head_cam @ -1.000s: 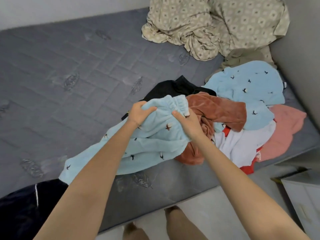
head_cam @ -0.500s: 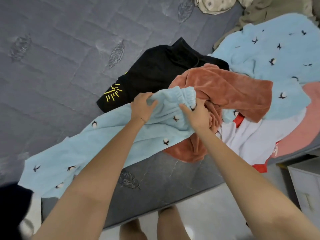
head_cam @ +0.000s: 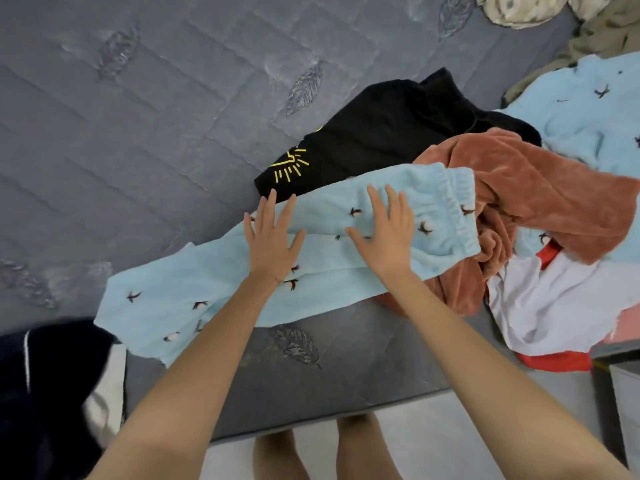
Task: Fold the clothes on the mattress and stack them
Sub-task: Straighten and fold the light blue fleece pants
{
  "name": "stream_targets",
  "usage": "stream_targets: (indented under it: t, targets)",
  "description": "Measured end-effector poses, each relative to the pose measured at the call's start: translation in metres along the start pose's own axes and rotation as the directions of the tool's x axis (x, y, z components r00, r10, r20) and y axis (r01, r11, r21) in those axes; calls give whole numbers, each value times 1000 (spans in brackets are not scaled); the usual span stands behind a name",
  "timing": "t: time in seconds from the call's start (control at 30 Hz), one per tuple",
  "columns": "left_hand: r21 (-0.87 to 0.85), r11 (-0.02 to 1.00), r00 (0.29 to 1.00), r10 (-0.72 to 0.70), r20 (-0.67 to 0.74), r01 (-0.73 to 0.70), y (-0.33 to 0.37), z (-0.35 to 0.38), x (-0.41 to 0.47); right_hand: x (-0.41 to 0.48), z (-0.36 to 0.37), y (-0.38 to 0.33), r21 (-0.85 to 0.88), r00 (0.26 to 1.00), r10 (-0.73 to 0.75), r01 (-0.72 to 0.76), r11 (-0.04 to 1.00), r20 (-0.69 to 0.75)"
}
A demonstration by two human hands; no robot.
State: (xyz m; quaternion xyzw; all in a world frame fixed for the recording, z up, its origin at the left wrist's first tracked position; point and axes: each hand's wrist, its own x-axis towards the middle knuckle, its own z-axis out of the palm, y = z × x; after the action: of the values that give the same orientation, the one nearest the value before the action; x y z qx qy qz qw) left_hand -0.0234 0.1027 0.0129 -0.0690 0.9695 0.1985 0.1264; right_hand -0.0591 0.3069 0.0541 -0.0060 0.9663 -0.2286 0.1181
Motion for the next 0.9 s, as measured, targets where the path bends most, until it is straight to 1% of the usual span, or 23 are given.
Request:
stream_targets:
  t: [0.07, 0.23, 0.37, 0.43, 0.6, 0.63, 0.7, 0.8, 0.9]
  targets:
    - [1, 999, 999, -49, 10, 49, -28, -2, -12, -8, 20, -16, 6, 999, -32, 31, 999, 20]
    - [-21, 982, 982, -185, 38, 186, -108, -12, -57, -31, 72, -58, -27, 984, -100, 105, 994, 144]
    - [-39, 960, 960, -278, -19, 277, -158, -30, -86, -50, 106, -94, -16, 967, -144, 151, 988, 209]
    - [-67, 946, 948, -318, -25, 316, -178, -39, -96, -56, 118, -110, -24, 957, -160, 170, 985, 243]
    - [-110, 883, 890, -452, 55, 456, -228, -48, -117, -62, 140, -142, -25, 920, -239, 259, 965, 311]
    - [-111, 879, 886, -459, 72, 464, -235, -49, -120, -63, 143, -147, -26, 912, -253, 275, 961, 324]
    - [-137, 892, 902, -421, 102, 431, -242, -48, -125, -64, 147, -157, -12, 898, -268, 291, 957, 349]
    - [-270, 880, 920, -372, 123, 391, -241, -48, -126, -70, 151, -168, -4, 875, -293, 319, 948, 386]
    - [-352, 868, 933, -355, 58, 352, -236, -52, -128, -78, 155, -176, 14, 837, -351, 380, 925, 420]
